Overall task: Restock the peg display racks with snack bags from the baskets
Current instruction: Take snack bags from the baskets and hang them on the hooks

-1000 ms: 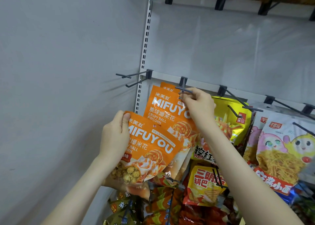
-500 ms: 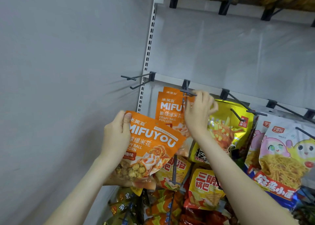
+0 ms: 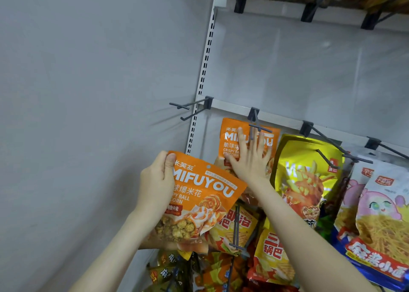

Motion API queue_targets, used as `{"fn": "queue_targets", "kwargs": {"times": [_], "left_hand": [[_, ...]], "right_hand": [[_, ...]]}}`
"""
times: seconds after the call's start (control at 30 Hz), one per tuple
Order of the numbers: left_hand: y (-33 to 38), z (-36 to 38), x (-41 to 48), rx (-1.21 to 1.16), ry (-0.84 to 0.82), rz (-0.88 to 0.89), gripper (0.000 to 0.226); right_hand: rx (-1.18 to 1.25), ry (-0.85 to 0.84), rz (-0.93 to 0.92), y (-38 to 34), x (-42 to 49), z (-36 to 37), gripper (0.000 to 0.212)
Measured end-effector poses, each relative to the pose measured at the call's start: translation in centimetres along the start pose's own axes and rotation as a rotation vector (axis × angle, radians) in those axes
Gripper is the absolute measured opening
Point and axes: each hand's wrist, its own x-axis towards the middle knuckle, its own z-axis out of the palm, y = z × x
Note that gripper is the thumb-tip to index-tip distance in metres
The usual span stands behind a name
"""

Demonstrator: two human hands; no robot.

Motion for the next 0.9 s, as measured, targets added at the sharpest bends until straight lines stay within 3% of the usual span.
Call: {"fn": "queue_targets", "kwargs": {"times": [0.13, 0.2, 0.27, 0.37, 0.47, 0.57, 0.77, 0.9], "left_hand": [[0.1, -0.3, 0.1, -0.017, 0.014, -0.028, 0.039], [0.4, -0.2, 0.2, -0.031, 0.029, -0.033, 0.039], [0.9, 0.2, 0.4, -0.039, 0.037, -0.026, 0.039], [2.2, 1.8, 0.8, -0.058, 0.029, -0.017, 0.038], [3.8, 3.8, 1.2, -0.048, 0.013, 0.011, 0.038], [5.1, 5.4, 1.7, -0.032, -0.015, 0.053, 0.038], [6.5, 7.7, 3.1, -0.060, -0.016, 0.112, 0.037], [6.2, 8.3, 4.1, -0.058, -0.001, 0.075, 0.037]], "right_hand": [[0.066, -0.070, 0.052, -0.2, 0.7, -0.8, 0.072], [0.327, -0.062, 0.093, -0.9, 0.1, -2.7, 0.049], [0.745, -0.056, 0.115, -1.3, -1.4, -5.4, 0.027], [1.095, -0.271, 0.018, -1.3, -3.8, -10.0, 0.035], [0.930, -0.438, -0.106, -0.6, -4.7, -12.2, 0.027], [0.847, -0.316, -0.074, 0.5, -4.5, -12.8, 0.010], [0.882, -0.075, 0.072, 1.6, -3.3, -12.7, 0.017], [0.855, -0.026, 0.098, 0.7, -2.7, -12.3, 0.021]]}}
